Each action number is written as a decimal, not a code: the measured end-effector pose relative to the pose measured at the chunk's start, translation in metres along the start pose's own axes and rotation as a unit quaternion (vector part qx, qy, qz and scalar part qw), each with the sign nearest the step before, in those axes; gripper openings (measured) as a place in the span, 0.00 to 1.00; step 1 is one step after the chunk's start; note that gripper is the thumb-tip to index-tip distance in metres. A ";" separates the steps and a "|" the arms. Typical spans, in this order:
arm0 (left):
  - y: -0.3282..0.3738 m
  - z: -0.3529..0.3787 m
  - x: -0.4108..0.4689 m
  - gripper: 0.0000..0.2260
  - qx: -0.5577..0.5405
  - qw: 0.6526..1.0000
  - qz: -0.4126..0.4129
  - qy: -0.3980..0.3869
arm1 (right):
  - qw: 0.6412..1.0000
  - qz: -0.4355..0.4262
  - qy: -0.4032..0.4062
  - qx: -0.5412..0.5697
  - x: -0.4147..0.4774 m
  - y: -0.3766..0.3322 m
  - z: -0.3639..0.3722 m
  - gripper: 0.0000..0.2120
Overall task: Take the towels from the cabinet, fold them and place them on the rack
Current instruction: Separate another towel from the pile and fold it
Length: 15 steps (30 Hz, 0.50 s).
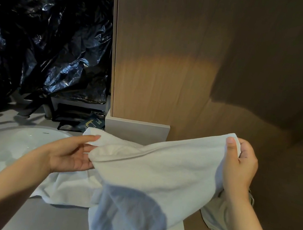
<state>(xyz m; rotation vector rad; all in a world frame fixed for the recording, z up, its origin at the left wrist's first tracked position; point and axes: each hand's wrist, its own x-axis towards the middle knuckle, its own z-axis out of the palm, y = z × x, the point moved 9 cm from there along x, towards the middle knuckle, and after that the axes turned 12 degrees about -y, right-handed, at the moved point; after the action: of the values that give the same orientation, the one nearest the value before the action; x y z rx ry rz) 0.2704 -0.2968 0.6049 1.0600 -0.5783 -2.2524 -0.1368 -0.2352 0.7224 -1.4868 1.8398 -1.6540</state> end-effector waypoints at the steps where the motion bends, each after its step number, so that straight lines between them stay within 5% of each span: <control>1: -0.001 0.000 0.000 0.17 -0.003 1.000 -0.001 -0.002 | 1.000 0.002 -0.002 -0.001 0.000 0.001 0.001 0.07; 8: 0.003 0.015 -0.003 0.23 0.008 0.998 0.027 -0.048 | 1.000 -0.001 -0.010 -0.007 0.004 -0.001 0.007 0.10; 11: 0.011 0.006 -0.003 0.18 0.063 0.997 0.050 0.016 | 1.000 -0.003 -0.017 -0.006 0.006 -0.003 0.008 0.11; 13: 0.028 -0.008 -0.010 0.16 0.216 0.963 0.100 0.129 | 0.999 -0.006 -0.030 -0.010 0.007 -0.006 0.011 0.12; 15: 0.055 -0.010 -0.025 0.14 0.382 0.872 0.193 0.238 | 0.999 -0.011 -0.042 -0.011 0.005 -0.010 0.015 0.10</control>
<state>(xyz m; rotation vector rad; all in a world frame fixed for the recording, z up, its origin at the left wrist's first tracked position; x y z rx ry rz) 0.3090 -0.3223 0.6457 1.6219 -1.3687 -1.3238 -0.1224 -0.2463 0.7283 -1.5663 1.8091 -1.5624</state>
